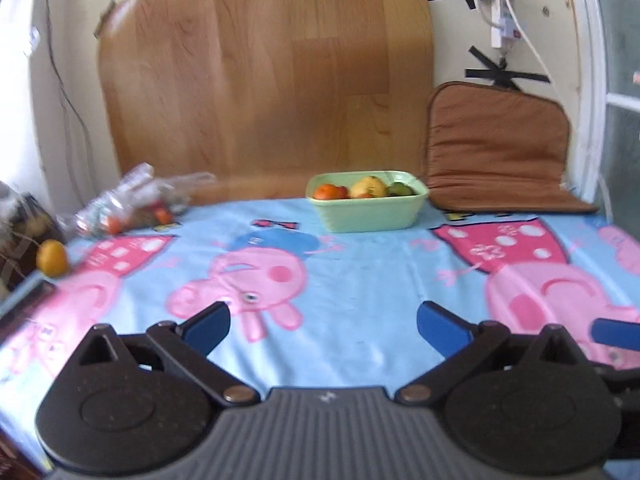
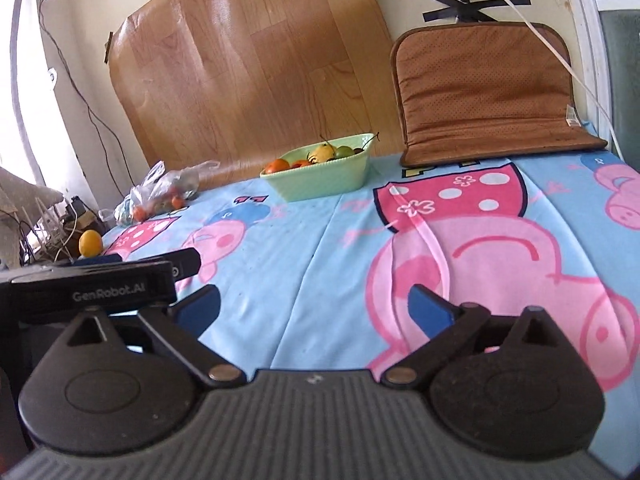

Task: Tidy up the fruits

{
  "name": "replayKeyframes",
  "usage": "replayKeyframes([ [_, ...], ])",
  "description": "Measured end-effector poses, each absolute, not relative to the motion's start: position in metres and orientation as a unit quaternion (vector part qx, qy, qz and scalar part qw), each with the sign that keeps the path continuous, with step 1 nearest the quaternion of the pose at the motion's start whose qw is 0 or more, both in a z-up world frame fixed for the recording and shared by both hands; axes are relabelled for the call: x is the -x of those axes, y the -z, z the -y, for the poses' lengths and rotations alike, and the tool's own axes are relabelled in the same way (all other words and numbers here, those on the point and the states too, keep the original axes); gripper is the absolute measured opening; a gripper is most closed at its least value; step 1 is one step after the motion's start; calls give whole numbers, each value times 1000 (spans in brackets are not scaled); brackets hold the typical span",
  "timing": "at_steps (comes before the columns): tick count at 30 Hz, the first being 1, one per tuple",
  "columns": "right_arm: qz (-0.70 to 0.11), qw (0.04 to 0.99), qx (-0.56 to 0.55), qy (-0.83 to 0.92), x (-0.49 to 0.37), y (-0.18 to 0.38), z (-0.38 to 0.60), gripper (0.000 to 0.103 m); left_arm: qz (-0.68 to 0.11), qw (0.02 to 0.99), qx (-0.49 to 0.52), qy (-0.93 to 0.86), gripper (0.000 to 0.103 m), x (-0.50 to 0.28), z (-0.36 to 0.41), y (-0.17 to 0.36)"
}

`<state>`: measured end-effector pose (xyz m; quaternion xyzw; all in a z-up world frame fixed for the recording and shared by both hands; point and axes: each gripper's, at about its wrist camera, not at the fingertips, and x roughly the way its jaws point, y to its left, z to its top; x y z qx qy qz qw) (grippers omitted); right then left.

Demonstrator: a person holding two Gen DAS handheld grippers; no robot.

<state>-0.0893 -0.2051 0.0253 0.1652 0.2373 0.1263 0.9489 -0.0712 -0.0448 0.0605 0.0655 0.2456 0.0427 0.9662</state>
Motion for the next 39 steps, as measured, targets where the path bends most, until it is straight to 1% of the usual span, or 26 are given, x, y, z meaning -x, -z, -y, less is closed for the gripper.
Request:
replayKeyframes([
  [3,-247,949,-155,-119,93,-25,199,103,-236,966,-83,-67,103,80,46,-62],
  [12,-263,943,-161,-122,102,-21,194,103,-233,968,-70,-59,103,93,44,-64],
  [27,-280,938,-159,-128,113,-17,187,103,-266,958,-65,-90,103,104,35,-51],
  [39,-289,938,-150,-123,115,-13,184,103,-266,958,-67,-89,103,109,35,-50],
])
